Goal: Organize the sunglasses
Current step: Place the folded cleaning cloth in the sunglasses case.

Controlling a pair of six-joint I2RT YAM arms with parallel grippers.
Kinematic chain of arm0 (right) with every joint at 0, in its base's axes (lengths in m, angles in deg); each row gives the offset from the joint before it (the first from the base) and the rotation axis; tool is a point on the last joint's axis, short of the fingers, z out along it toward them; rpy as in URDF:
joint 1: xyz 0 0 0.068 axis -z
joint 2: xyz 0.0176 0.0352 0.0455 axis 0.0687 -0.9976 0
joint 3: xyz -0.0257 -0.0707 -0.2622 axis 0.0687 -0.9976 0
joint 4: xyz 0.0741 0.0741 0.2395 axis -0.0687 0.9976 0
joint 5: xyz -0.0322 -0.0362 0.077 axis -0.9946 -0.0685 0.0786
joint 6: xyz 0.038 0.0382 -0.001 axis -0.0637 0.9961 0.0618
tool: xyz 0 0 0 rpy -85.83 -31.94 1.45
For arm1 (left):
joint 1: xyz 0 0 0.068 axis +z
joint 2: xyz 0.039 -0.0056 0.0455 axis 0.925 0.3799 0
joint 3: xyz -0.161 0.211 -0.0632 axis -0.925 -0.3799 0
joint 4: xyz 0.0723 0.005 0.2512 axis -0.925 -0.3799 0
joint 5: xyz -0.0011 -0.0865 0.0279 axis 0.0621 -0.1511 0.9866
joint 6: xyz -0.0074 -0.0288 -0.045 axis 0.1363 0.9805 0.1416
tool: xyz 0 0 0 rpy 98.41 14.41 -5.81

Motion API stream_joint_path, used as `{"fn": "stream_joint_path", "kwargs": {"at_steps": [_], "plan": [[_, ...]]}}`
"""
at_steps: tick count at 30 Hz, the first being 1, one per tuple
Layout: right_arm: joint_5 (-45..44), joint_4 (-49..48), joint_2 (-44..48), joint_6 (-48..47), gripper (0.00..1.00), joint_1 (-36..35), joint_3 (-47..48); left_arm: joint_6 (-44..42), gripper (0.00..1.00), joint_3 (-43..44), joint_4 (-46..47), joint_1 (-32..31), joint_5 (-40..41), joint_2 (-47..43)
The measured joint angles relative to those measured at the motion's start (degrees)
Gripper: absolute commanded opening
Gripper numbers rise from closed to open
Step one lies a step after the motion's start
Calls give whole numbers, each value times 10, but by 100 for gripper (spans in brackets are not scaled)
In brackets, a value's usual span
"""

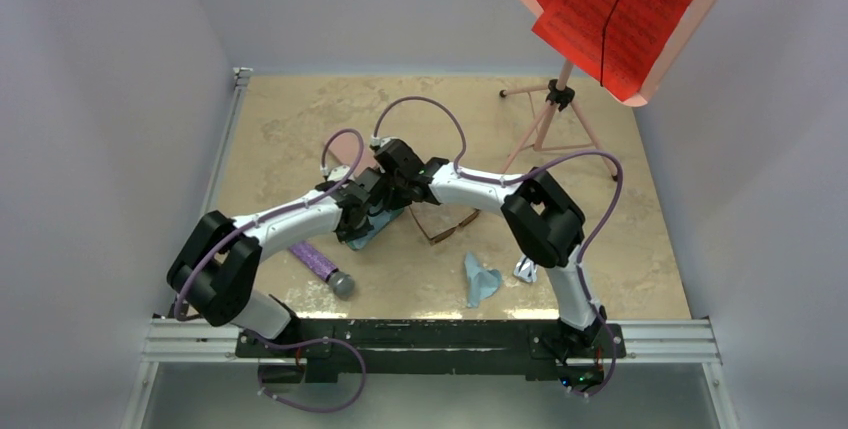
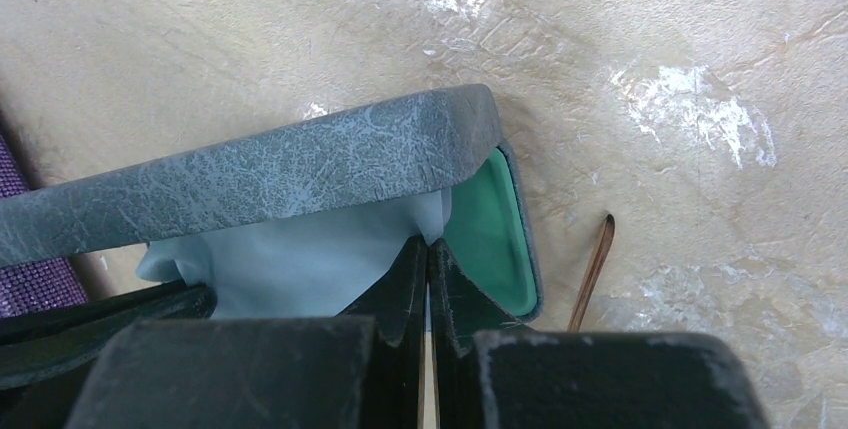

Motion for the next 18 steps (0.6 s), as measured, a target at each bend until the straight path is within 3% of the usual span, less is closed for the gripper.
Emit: {"fn": "stream_joint_path", "kwargs": {"at_steps": [4,10,18], "plan": [[-2,5,-2,2,1,0,6,5,4,3,-1,0,5,13],[-4,13,-4,8,16,0,16,6,10,7,-1,1,7,23],[-6,21,-5,14,25,0,16,5,22,8,-2,1,7,16]]}}
